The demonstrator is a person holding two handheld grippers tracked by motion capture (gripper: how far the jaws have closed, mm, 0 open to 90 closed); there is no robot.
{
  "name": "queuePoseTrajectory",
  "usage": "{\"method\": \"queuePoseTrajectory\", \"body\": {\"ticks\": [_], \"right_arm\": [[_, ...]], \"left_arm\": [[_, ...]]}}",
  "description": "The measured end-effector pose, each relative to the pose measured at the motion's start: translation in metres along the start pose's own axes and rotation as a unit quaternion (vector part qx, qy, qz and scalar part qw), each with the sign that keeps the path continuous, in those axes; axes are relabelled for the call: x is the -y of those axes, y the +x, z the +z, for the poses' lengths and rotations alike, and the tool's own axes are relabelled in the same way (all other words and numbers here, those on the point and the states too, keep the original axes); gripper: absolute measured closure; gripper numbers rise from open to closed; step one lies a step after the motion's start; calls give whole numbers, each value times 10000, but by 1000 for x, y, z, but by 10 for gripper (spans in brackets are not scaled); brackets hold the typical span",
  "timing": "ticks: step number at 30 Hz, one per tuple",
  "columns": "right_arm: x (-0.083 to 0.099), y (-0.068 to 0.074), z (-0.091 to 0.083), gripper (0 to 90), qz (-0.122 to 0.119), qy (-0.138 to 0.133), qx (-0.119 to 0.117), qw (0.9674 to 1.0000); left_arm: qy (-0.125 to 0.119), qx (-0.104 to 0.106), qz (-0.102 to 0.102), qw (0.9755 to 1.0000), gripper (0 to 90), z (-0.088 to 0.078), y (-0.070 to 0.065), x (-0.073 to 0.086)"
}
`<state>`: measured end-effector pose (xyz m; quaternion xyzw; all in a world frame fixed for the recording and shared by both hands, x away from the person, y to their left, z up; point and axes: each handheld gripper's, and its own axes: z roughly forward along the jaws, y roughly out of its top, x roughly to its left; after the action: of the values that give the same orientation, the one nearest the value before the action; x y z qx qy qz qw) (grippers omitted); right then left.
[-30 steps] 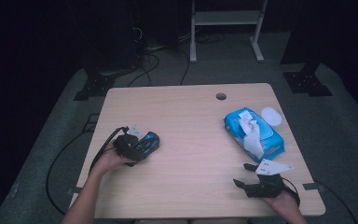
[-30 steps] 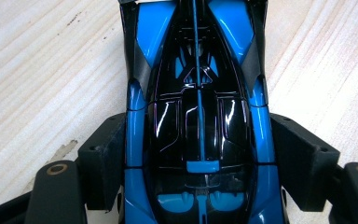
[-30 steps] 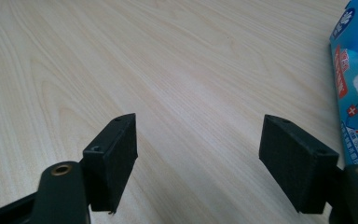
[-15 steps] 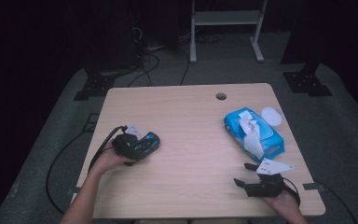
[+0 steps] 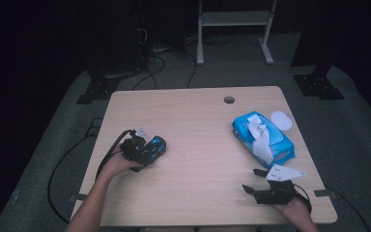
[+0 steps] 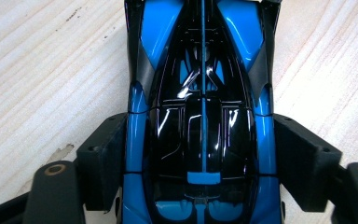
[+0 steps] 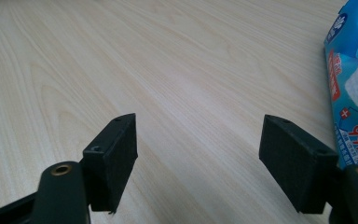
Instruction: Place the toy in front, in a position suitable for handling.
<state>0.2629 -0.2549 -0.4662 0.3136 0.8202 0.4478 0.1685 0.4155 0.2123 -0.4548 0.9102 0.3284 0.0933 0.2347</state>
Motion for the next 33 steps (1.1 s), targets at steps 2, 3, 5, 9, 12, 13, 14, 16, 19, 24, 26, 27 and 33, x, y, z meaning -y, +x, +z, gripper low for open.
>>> {"method": "queuePoseTrajectory", "body": {"ticks": [2, 3, 5, 9, 12, 13, 14, 16, 19, 24, 26, 27, 33], "right_arm": [[0, 0, 0, 268, 0, -7, -1, 10000], [0, 0, -1, 268, -2, -16, 1, 10000], [-1, 0, -2, 268, -15, -47, 18, 10000], [0, -2, -3, 268, 37, -69, 34, 10000], [0, -2, -3, 268, 65, -70, 32, 9999], [0, -2, -3, 268, 41, -79, 32, 10000], [0, -2, -3, 268, 49, -66, 29, 10000], [0, -1, -3, 268, 44, -69, 31, 10000], [-1, -1, -4, 268, 31, -101, 45, 9999], [-1, -2, -4, 268, 68, -128, 53, 9999], [-1, -2, -5, 268, 69, -131, 55, 9999], [-1, -2, -5, 268, 50, -146, 66, 9999], [-1, -3, -6, 268, 86, -157, 63, 9998]], "left_arm": [[46, -15, 6, 10000, 258, 0, 0, -1], [110, -12, -9, 9999, 258, 0, 0, -3], [133, -29, 11, 9999, 259, 0, -1, -4], [-10, -19, -7, 10000, 275, -4, -1, -4], [-35, 4, -45, 10000, 276, -7, 1, -4], [-21, -31, 23, 10000, 277, -8, 0, -4], [-29, -35, 39, 10000, 277, -8, 0, -3], [-89, -64, 24, 9999, 277, -9, 0, -3], [-297, -26, -51, 9995, 277, -15, 1, -3], [-240, 14, 29, 9997, 277, -21, 1, -7], [-44, -130, 161, 9998, 277, -18, -1, -7], [177, -161, 218, 9995, 277, -11, -2, -5], [291, -27, 97, 9995, 274, -8, 2, 0]]}}
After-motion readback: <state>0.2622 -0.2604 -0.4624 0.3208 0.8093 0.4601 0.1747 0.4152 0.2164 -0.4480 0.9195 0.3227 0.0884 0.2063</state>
